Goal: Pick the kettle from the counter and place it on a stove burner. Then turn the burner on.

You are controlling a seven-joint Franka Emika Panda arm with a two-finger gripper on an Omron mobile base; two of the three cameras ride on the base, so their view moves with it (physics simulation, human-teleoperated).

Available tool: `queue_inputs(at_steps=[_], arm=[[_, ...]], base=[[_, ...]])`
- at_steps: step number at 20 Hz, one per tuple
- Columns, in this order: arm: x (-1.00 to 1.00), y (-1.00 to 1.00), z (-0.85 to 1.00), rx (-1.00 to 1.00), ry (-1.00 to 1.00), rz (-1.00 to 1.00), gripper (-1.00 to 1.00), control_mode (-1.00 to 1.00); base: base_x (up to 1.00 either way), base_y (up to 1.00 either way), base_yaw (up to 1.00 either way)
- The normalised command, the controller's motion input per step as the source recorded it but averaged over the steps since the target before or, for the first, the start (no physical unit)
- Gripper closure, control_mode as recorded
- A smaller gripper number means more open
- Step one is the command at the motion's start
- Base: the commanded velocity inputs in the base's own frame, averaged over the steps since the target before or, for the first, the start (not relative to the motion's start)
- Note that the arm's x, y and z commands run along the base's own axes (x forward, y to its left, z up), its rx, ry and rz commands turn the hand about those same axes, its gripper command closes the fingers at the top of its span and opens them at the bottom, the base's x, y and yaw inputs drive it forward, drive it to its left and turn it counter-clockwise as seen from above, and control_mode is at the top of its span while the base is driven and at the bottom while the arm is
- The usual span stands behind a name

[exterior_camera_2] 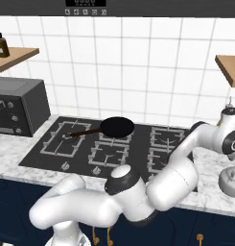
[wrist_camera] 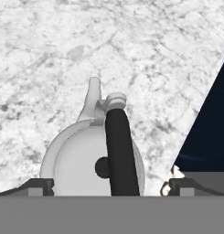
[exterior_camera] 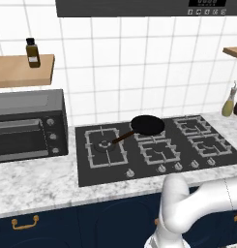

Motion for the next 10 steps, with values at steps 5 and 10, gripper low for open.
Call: queue_inputs(at_steps=[5, 10], arm=[[0.0, -0.24, -0.11, 0.03, 0.0, -0.03, -1.0, -1.0], [0.0, 0.0, 0.0, 0.0, 0.0, 0.0, 1.0, -1.0]], base=[[0.0, 0.0, 0.0], [0.0, 0.0, 0.0]])
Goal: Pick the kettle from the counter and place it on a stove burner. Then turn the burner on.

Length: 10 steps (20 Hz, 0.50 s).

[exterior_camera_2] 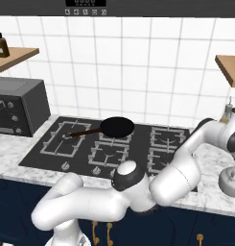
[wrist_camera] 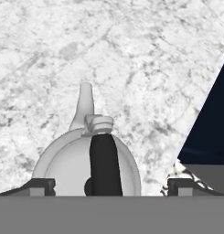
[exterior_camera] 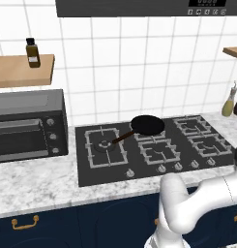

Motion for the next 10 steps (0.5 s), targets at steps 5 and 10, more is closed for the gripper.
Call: queue_inputs(at_steps=[5, 10], arm=[[-0.08, 0.09, -0.03, 0.0, 0.0, 0.0, 1.0, -1.0], [-0.3, 0.19, -0.04, 0.0, 0.0, 0.0, 1.0, -1.0]], base=[[0.0, 0.0, 0.0], [0.0, 0.0, 0.0]])
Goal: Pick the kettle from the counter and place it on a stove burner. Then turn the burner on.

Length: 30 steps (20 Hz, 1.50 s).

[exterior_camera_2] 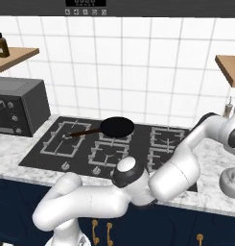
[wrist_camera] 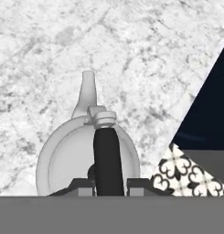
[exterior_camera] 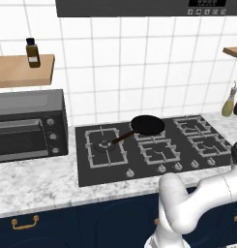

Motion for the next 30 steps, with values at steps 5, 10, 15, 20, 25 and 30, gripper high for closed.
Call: queue_inputs(at_steps=[5, 10, 15, 20, 25, 30], arm=[[-0.77, 0.43, 0.02, 0.0, -0.01, 0.05, 1.0, -1.0], [-0.57, 0.75, 0.29, 0.0, -0.23, 0.12, 1.0, -1.0], [-0.4, 0.76, 0.23, 0.0, -0.34, 0.15, 1.0, -1.0], [-0.06, 0.94, 0.32, -0.06, -0.22, 0.15, 1.0, -1.0], [0.0, 0.9, 0.3, -0.14, -0.02, 0.11, 1.0, -1.0], [0.0, 0.89, 0.0, -0.1, -0.01, 0.06, 1.0, -1.0]], base=[[0.0, 0.0, 0.0], [0.0, 0.0, 0.0], [0.0, 0.0, 0.0], [0.0, 0.0, 0.0], [0.0, 0.0, 0.0], [0.0, 0.0, 0.0]])
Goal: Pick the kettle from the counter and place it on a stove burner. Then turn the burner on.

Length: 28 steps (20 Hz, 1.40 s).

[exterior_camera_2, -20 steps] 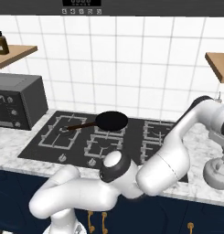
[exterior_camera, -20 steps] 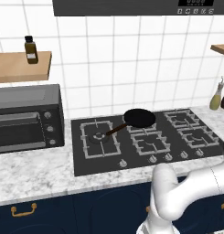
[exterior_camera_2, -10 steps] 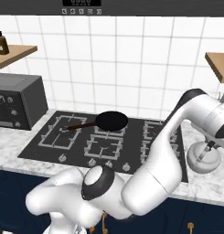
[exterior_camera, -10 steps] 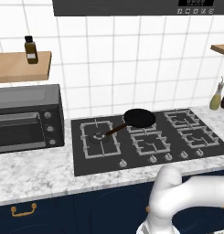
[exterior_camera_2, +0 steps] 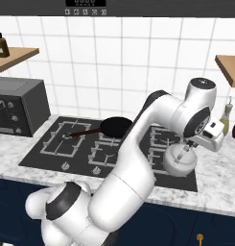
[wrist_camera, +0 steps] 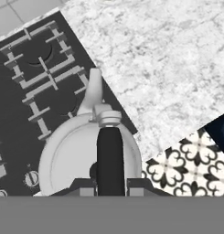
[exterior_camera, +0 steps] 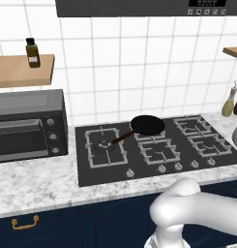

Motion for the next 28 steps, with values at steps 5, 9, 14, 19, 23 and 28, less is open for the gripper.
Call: queue_inputs(at_steps=[5, 9, 14, 19, 23, 28], arm=[[0.08, 0.67, 0.15, -0.12, -0.01, 0.01, 1.0, -1.0], [0.23, 0.42, 0.22, -0.1, 0.0, 0.0, 1.0, -1.0], [0.67, 0.2, 0.05, -0.05, 0.0, 0.0, 1.0, -1.0], [0.98, 0.02, 0.0, 0.0, 0.03, 0.0, 1.0, -1.0], [0.96, 0.0, 0.02, 0.0, 0.11, 0.0, 1.0, -1.0], [0.84, 0.0, 0.0, 0.0, 0.03, 0.0, 1.0, -1.0]], base=[[0.0, 0.0, 0.0], [0.0, 0.0, 0.0], [0.0, 0.0, 0.0], [0.0, 0.0, 0.0], [0.0, 0.0, 0.0], [0.0, 0.0, 0.0]])
